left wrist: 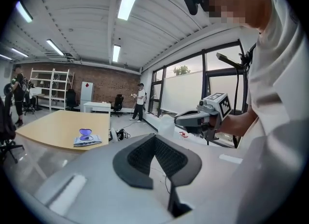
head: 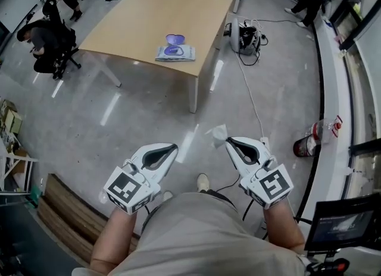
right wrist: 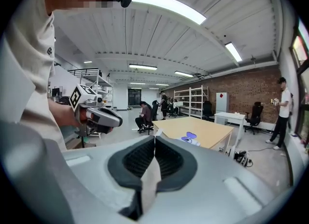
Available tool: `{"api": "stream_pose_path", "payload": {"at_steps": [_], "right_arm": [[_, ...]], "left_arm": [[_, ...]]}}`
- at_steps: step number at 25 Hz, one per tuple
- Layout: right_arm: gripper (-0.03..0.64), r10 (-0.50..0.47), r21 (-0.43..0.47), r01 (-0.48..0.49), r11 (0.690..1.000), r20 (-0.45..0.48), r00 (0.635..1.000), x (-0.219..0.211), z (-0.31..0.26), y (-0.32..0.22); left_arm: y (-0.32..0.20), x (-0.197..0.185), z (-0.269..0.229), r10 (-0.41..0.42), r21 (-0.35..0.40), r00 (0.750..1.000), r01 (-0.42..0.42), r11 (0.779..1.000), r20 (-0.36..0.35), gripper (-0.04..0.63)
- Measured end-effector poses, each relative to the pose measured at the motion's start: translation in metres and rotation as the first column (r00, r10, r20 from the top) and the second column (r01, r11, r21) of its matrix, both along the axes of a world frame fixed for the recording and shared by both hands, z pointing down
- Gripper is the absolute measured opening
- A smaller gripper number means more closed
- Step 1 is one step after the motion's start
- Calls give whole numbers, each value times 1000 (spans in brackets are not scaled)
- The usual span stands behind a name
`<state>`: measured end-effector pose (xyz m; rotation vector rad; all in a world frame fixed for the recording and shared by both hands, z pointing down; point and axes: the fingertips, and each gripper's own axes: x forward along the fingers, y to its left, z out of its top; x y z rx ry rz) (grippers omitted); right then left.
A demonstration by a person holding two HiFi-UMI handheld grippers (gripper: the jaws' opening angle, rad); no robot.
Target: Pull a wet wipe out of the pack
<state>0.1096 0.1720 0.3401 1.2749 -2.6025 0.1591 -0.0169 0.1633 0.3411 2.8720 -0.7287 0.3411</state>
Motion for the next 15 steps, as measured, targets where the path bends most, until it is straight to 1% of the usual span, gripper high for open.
{"api": "stream_pose_path", "payload": {"at_steps": [4, 8, 11, 15], "right_arm": [[6, 6, 32, -6, 999, -14, 1000, -47, -18, 34], [6, -2, 44, 3, 999, -2, 1000, -91, -21, 64], [6, 16, 46, -16, 999, -2, 1000, -114, -24, 86], [6, 34, 57, -34, 998, 1, 999, -140, -26, 113]], "left_arm": [[32, -46, -14, 17, 28, 1000, -17, 999, -6, 2], [60, -93, -12, 18, 10, 1000, -18, 1000, -25, 2], [78, -117, -10, 25, 1, 999, -25, 1000, -33, 2], [100, -141, -6, 56, 4, 998, -56, 998, -36, 2]]}}
